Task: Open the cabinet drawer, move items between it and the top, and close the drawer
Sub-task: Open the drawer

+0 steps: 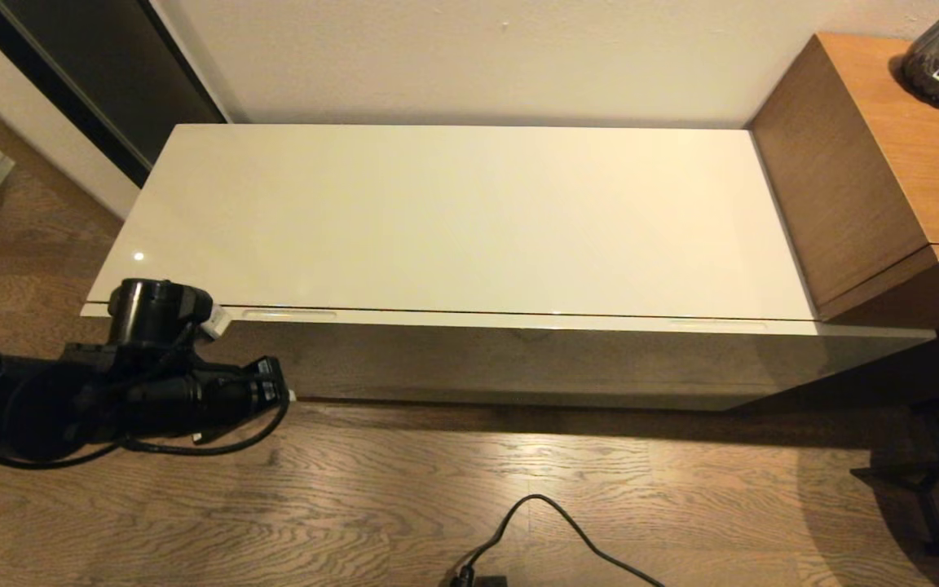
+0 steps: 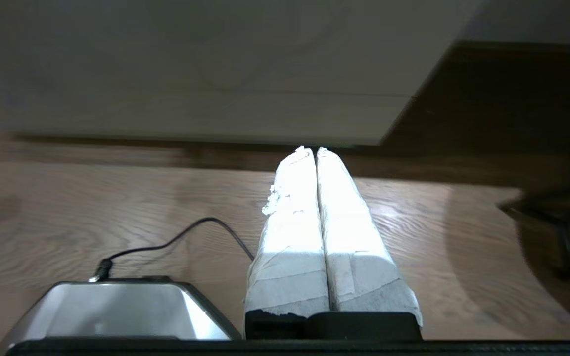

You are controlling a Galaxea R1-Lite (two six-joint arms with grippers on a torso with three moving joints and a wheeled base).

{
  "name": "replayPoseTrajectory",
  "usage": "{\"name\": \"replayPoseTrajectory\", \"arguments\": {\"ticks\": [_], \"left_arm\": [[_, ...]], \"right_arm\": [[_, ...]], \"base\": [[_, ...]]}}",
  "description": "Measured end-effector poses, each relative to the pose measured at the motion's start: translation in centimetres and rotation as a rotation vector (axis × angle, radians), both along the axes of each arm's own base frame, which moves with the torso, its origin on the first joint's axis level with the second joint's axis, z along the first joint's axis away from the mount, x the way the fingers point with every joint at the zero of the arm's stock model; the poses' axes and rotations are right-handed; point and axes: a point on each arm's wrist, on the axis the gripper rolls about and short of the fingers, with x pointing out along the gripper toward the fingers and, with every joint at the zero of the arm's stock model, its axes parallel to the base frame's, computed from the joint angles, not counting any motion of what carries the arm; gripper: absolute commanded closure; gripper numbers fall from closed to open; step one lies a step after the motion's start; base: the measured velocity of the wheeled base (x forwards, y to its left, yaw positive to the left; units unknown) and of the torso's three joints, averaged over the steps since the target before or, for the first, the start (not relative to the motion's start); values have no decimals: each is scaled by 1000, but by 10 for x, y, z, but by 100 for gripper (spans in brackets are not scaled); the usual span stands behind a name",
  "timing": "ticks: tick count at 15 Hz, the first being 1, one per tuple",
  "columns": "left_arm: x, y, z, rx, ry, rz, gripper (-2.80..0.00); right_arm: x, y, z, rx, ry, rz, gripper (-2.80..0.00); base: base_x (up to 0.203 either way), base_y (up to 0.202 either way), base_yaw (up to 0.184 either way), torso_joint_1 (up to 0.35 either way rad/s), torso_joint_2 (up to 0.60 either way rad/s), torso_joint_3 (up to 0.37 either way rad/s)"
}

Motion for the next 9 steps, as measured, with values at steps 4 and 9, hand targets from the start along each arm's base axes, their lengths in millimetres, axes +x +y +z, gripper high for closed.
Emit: {"name": "replayPoseTrajectory", "arguments": {"ticks": [4,9], "left_arm": [[-45,6,19,-112,-25,-61,0],[-33,11,71,-165,-213,-10,0]], "right_arm": [[0,0,0,0,-1,0,0],[0,0,0,0,0,1,0]], "base": [[0,0,0,0,0,0],[0,0,0,0,0,0]]}}
